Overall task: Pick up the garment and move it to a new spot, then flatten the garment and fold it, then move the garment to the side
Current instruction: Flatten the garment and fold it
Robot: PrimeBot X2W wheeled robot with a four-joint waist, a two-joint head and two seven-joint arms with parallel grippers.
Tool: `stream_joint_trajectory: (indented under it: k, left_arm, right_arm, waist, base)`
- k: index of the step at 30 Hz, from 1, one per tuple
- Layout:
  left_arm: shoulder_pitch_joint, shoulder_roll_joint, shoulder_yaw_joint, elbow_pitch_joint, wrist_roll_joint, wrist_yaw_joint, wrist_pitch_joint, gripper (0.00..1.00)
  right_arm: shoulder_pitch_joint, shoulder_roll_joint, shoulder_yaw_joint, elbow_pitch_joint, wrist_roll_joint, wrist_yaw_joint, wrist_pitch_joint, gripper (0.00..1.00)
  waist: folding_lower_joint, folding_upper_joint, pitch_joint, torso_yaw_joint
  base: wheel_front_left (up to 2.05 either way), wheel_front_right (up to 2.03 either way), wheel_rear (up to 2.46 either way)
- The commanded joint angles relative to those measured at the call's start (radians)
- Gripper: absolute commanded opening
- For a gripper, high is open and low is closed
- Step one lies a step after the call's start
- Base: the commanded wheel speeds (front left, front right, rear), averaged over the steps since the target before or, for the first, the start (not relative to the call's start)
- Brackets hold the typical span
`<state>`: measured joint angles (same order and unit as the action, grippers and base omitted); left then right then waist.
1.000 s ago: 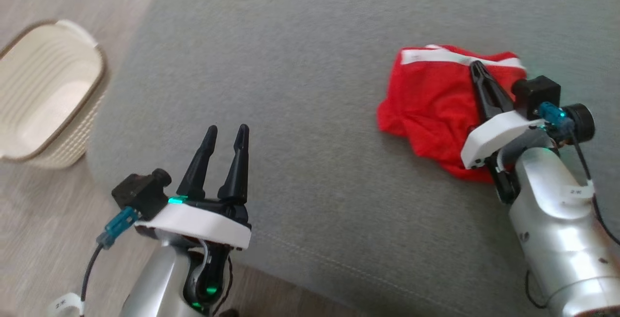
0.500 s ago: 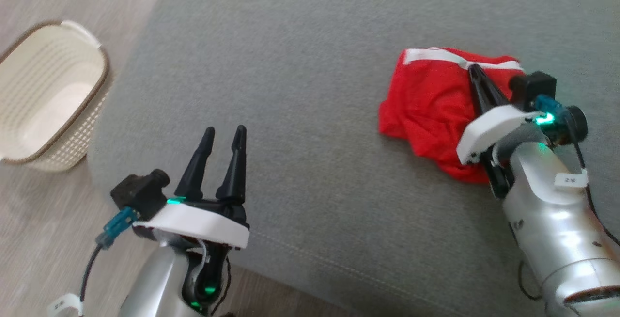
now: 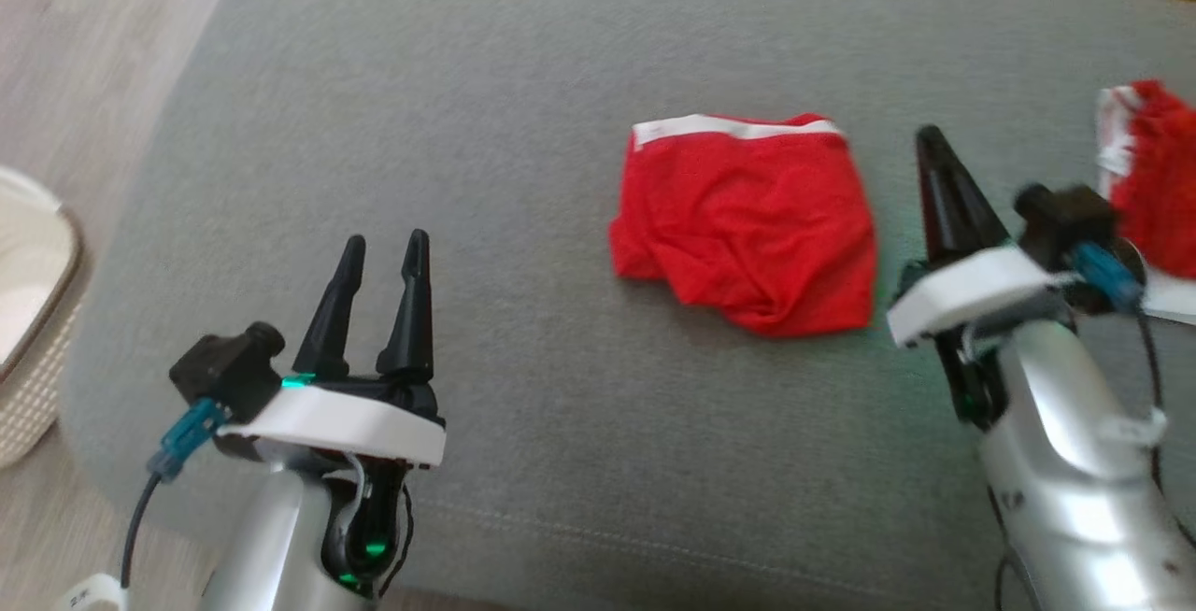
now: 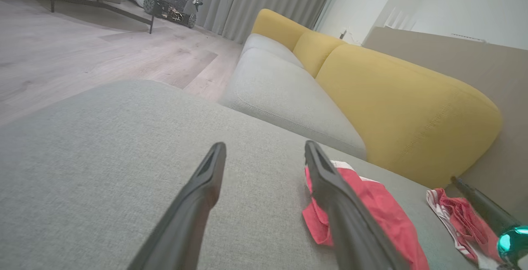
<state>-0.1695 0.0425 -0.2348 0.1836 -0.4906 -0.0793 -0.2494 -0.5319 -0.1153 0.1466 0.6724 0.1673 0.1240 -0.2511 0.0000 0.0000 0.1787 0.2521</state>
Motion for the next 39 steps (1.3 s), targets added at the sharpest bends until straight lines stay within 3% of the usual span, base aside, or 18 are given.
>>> stream_joint_trajectory:
  k: [1, 10, 11, 12, 28, 34, 39]
  left_arm:
    - [-0.018, 0.008, 0.045, -0.032, 0.012, -0.001, -0.012, 1.0]
    - [0.025, 0.008, 0.083, -0.039, 0.028, -0.01, -0.012, 1.0]
    - [0.028, 0.008, 0.086, -0.039, 0.03, -0.011, -0.012, 1.0]
    - [0.03, 0.008, 0.089, -0.039, 0.032, -0.012, -0.012, 1.0]
    - [0.037, 0.008, 0.099, -0.055, 0.039, -0.024, -0.012, 1.0]
    - [0.034, 0.008, 0.084, -0.049, 0.053, -0.032, -0.012, 1.0]
    - [0.032, 0.008, 0.07, -0.048, 0.043, -0.036, -0.012, 1.0]
  right_arm:
    - [0.027, 0.001, -0.009, -0.076, 0.002, 0.007, -0.011, 0.0]
    - [0.235, 0.043, -0.124, -0.282, -0.048, 0.007, -0.006, 0.0]
    - [0.252, 0.047, -0.131, -0.3, -0.055, 0.007, -0.005, 0.38]
    - [0.268, 0.05, -0.138, -0.317, -0.066, 0.007, -0.005, 1.0]
    - [0.339, 0.065, -0.168, -0.415, -0.066, 0.007, 0.025, 1.0]
    - [0.328, 0.065, -0.133, -0.404, 0.008, 0.007, 0.047, 1.0]
    - [0.288, 0.065, -0.06, -0.354, 0.117, 0.007, 0.134, 1.0]
  waist:
    - [0.0, 0.0, -0.033, -0.04]
    - [0.0, 0.0, -0.06, -0.117]
    - [0.0, 0.0, -0.061, -0.123]
    - [0.0, 0.0, -0.062, -0.129]
    - [0.0, 0.0, -0.046, -0.149]
    - [0.0, 0.0, -0.032, -0.135]
    - [0.0, 0.0, -0.017, -0.108]
  base:
    - [0.0, 0.0, 0.0]
    - [0.0, 0.0, 0.0]
    - [0.0, 0.0, 0.0]
    - [0.0, 0.0, 0.0]
    - [0.0, 0.0, 0.0]
    - [0.0, 0.0, 0.0]
    - [0.0, 0.0, 0.0]
